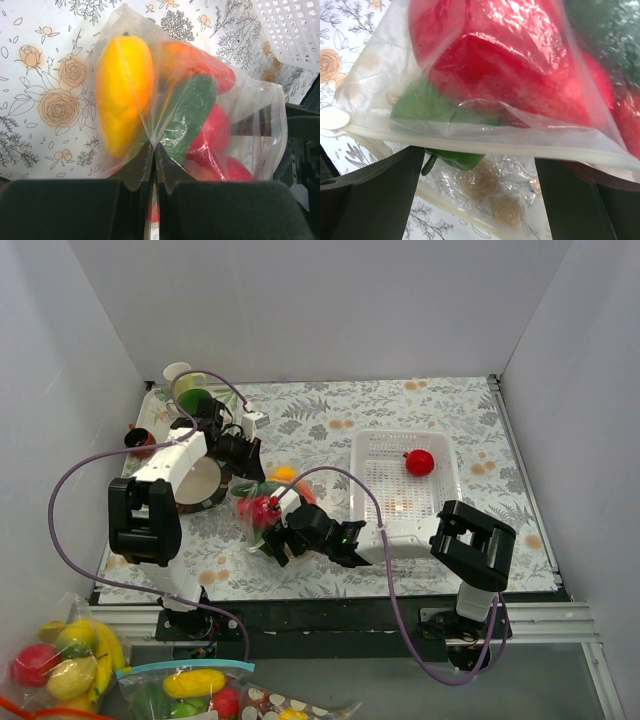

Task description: Open the zip-top bag and remove the fake food

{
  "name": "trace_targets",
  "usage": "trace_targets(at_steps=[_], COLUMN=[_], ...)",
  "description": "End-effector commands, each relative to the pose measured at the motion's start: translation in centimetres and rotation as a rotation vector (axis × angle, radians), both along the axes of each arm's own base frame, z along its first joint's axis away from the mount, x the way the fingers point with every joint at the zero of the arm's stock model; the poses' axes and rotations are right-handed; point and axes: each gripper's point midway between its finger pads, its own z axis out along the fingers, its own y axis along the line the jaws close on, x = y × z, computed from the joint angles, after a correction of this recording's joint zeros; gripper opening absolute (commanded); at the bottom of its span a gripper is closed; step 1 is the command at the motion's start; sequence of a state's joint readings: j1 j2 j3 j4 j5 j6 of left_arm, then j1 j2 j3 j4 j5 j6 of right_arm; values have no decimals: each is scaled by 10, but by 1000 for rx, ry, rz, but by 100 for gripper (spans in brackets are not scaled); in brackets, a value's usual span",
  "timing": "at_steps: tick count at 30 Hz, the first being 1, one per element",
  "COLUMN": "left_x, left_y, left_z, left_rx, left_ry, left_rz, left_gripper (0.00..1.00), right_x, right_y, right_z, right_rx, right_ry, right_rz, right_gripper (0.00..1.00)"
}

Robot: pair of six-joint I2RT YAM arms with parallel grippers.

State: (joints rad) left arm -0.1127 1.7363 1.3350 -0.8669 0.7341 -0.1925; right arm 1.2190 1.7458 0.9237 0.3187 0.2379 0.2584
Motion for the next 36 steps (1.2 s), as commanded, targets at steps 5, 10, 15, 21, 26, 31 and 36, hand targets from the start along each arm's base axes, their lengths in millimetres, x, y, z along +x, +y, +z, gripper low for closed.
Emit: trace_targets(at_steps=[5,10,15,21,26,31,36], left_x=[2,-4,-8,-22,-34,-24,-1], left_y=[4,9,7,1,2,11,12], left_z=[11,-5,-13,-8,-5,-5,-2], left_rx=[46,71,82,91,111,165,181], left_ry=[-77,-49,-30,-10,-17,-73,-109], left_rz=[137,177,201,173,147,160,187], left_gripper=[0,0,0,0,0,0,0], right_x=[-19,-29,-21,11,20,13,3], right_y=[41,43,49,36,18,-10,-38], right_z=[28,34,21,-9,-21,2,69], right_rx=[162,204,152,-15,-68,-26,102], right_ry=[14,20,28,-10,-42,-71,-128], right_rz=[154,197,161,-19,-84,-96,-95], right_gripper=[98,98,98,98,96,49,40])
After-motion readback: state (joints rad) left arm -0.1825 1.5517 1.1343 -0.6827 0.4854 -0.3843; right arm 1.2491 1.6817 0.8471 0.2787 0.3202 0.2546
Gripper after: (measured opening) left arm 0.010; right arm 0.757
